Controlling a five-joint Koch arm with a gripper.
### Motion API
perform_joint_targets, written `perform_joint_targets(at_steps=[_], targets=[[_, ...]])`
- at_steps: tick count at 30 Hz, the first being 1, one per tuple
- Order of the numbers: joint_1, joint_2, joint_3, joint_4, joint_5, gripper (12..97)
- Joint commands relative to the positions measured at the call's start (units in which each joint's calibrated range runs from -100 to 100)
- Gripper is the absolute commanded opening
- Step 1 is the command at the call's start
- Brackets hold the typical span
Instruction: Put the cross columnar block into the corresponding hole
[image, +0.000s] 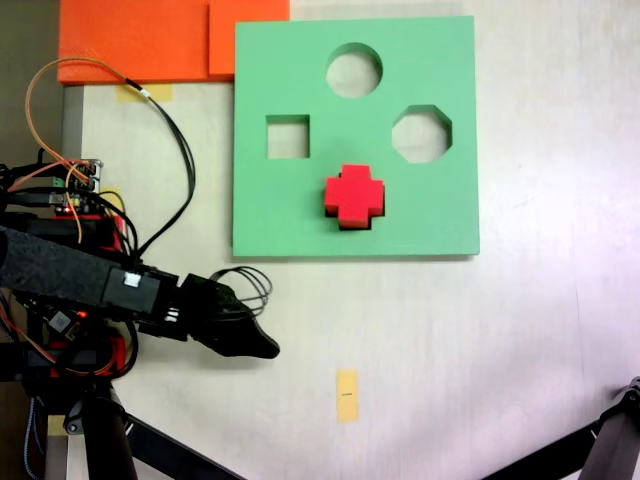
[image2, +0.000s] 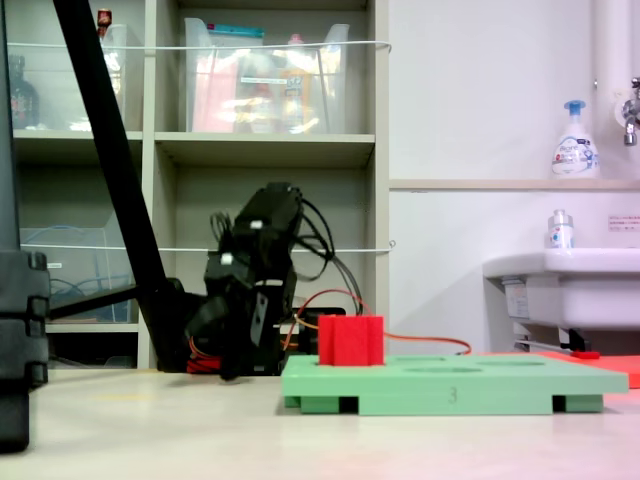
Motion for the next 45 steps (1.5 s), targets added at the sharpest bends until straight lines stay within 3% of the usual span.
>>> perform_joint_targets(at_steps=[1,4,11,15,45], targets=[[1.27,-0.41,-13.03,33.91,-2.59,52.3],[3.22,-0.41,-13.42,43.73,-4.40,49.9],[4.05,-0.41,-13.42,18.12,-7.13,49.1],[4.54,-0.41,-13.42,18.41,-7.08,46.6],[4.49,-0.41,-13.42,20.43,-7.03,49.5]])
